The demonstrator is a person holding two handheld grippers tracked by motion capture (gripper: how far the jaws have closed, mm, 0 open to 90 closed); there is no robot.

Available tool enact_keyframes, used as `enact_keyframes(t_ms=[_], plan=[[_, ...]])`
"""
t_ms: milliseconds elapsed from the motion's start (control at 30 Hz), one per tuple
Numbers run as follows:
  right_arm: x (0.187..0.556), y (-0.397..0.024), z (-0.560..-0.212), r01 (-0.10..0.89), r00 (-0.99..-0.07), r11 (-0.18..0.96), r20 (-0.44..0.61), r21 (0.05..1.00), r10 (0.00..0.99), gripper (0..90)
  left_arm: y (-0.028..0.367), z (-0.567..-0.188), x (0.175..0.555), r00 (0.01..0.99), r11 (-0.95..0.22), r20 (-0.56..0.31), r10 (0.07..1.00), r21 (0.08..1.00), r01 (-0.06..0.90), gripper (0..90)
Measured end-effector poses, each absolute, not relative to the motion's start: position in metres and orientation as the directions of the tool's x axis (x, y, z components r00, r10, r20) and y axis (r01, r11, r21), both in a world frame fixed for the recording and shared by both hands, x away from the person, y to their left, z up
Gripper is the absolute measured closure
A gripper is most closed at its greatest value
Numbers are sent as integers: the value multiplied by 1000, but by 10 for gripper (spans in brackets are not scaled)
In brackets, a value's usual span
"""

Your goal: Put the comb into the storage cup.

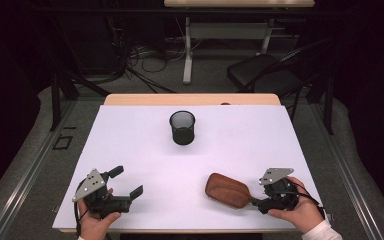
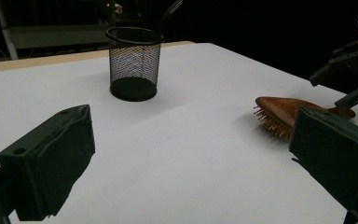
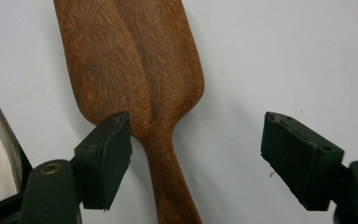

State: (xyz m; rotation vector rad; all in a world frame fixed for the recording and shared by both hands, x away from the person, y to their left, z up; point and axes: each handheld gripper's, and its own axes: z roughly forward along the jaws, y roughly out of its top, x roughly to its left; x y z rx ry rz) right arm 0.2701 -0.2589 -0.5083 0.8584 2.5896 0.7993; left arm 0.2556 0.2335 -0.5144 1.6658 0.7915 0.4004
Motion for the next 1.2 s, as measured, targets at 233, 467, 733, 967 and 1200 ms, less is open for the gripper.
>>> enact_keyframes(t_ms=[233,467,733,967,1200], plan=[[272,-254,-509,458,-794,685,-86,567,601,264,233,-515,256,710,-84,-152,688,954,286,4],[272,-250,-511,435,-817,708,-85,557,570,334,232,-515,256,713,-88,-152,685,954,287,4],[273,-250,-513,445,-825,722,-73,530,561,355,232,-515,256,712,-88,-152,685,953,289,4],[274,-251,-517,453,-827,730,-65,512,559,393,232,-515,256,712,-88,-153,685,953,290,4],[273,-251,-518,437,-842,747,-66,500,536,437,232,-515,256,713,-89,-152,684,953,289,4]])
